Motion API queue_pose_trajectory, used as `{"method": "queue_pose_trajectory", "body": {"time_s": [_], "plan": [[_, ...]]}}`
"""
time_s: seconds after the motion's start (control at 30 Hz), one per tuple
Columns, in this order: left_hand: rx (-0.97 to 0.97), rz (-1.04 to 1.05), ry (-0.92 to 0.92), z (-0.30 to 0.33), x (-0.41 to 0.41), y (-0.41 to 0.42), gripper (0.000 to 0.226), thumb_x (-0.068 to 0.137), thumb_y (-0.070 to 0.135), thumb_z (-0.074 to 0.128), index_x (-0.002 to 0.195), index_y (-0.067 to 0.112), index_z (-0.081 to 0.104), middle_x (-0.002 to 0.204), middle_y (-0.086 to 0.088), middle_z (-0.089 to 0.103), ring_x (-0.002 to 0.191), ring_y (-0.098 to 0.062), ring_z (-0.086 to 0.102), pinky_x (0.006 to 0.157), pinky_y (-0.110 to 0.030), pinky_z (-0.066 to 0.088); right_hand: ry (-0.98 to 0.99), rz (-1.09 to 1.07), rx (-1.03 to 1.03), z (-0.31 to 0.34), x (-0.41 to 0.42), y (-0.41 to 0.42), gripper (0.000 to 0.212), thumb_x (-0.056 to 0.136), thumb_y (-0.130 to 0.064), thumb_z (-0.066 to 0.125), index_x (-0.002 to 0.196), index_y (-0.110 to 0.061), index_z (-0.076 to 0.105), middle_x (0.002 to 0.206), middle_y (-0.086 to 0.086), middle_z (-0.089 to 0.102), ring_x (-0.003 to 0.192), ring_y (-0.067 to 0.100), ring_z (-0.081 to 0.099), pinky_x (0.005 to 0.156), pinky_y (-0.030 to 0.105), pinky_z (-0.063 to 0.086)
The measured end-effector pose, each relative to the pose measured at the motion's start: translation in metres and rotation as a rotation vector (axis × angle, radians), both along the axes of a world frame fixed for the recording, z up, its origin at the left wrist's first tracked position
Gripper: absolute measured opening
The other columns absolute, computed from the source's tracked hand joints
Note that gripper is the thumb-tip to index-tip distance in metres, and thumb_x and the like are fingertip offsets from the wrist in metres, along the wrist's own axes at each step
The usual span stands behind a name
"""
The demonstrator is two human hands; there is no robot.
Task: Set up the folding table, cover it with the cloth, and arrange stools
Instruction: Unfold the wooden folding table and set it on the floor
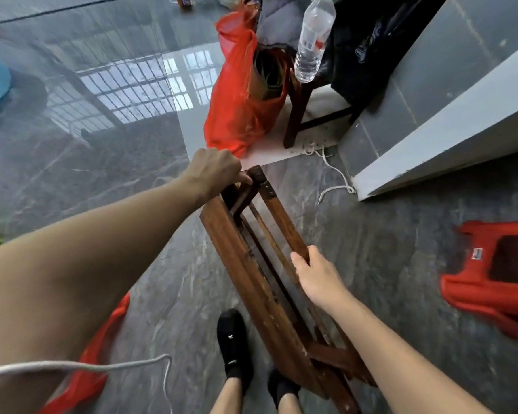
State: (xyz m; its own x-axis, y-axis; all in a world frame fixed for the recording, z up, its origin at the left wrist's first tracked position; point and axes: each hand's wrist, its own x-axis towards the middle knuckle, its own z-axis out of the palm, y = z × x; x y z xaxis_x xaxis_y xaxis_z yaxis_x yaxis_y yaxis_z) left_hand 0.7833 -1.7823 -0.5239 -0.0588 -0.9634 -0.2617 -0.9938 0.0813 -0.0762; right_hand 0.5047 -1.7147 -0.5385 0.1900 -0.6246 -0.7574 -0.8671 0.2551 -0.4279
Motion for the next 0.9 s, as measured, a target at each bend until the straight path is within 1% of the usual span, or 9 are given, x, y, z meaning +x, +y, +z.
{"method": "queue_pose_trajectory", "body": {"time_s": [0.13,0.27,0.43,0.53,0.6,0.63,0.7,0.77,0.9], "plan": [[0.003,0.058,0.026,-0.002,0.009,0.008,0.054,0.084,0.064,0.053,0.062,0.016,0.043,0.055,0.005,0.035,0.048,-0.017,0.038,0.047,-0.029,0.03,-0.048,0.063,0.003,-0.008,0.0,0.006,0.049,0.1,-0.053,0.033,0.134,-0.019,0.043,0.129,0.006,0.056,0.117,0.026,0.053,0.094,0.039,0.043],[0.01,0.089,0.009,-0.005,0.014,0.016,0.051,0.085,0.064,0.052,0.069,0.016,0.045,0.059,0.004,0.033,0.059,-0.024,0.045,0.049,-0.032,0.03,-0.054,0.136,-0.032,-0.012,0.002,0.016,0.063,0.1,-0.055,0.031,0.15,-0.018,0.026,0.148,0.005,0.04,0.135,0.025,0.038,0.102,0.037,0.034],[0.027,0.084,-0.042,-0.006,0.02,0.024,0.059,0.085,0.068,0.046,0.075,0.013,0.061,0.069,0.0,0.05,0.062,-0.023,0.051,0.049,-0.029,0.029,-0.07,0.226,-0.092,-0.017,0.0,0.022,0.065,0.096,-0.063,0.026,0.149,-0.024,0.027,0.147,0.001,0.043,0.133,0.022,0.042,0.103,0.038,0.036],[0.021,0.122,-0.022,-0.007,0.023,0.032,0.06,0.085,0.069,0.046,0.079,0.012,0.065,0.08,-0.002,0.062,0.073,-0.027,0.062,0.049,-0.029,0.031,-0.171,0.058,0.044,-0.018,0.004,0.029,0.072,0.09,-0.074,0.017,0.148,-0.033,0.03,0.15,-0.008,0.04,0.138,0.015,0.036,0.103,0.03,0.027],[0.019,0.129,-0.006,-0.007,0.024,0.036,0.061,0.085,0.068,0.046,0.08,0.011,0.067,0.084,-0.002,0.063,0.076,-0.026,0.063,0.049,-0.029,0.031,-0.195,-0.158,0.176,-0.024,0.006,0.025,0.076,0.089,-0.076,0.015,0.139,-0.03,0.048,0.14,-0.009,0.049,0.133,0.014,0.042,0.106,0.031,0.027],[0.021,0.136,0.009,-0.006,0.026,0.039,0.06,0.085,0.067,0.047,0.08,0.011,0.067,0.084,-0.001,0.062,0.074,-0.025,0.062,0.049,-0.029,0.031,-0.194,-0.233,0.23,-0.029,0.007,0.021,0.07,0.091,-0.074,0.017,0.126,-0.029,0.059,0.131,-0.008,0.054,0.126,0.015,0.048,0.108,0.033,0.03],[0.013,0.162,0.049,-0.005,0.03,0.045,0.056,0.087,0.064,0.048,0.08,0.011,0.067,0.083,-0.001,0.059,0.069,-0.022,0.056,0.05,-0.029,0.033,-0.168,-0.227,0.24,-0.041,0.004,0.014,0.046,0.098,-0.06,0.032,0.104,-0.028,0.064,0.117,-0.004,0.064,0.113,0.018,0.058,0.106,0.039,0.041],[-0.005,0.177,0.072,-0.007,0.033,0.052,0.053,0.088,0.062,0.049,0.082,0.012,0.069,0.079,0.001,0.055,0.068,-0.02,0.049,0.05,-0.029,0.033,-0.055,-0.038,0.134,-0.057,0.002,0.012,0.032,0.097,-0.045,0.05,0.119,-0.023,0.058,0.119,0.003,0.061,0.111,0.022,0.059,0.099,0.043,0.047],[-0.022,0.193,0.097,-0.009,0.036,0.061,0.052,0.088,0.06,0.049,0.082,0.011,0.067,0.079,0.002,0.048,0.07,-0.019,0.043,0.053,-0.029,0.032,0.077,0.26,0.107,-0.075,0.014,0.011,0.068,0.09,-0.028,0.066,0.148,-0.024,0.029,0.147,0.007,0.035,0.125,0.028,0.049,0.099,0.039,0.047]]}}
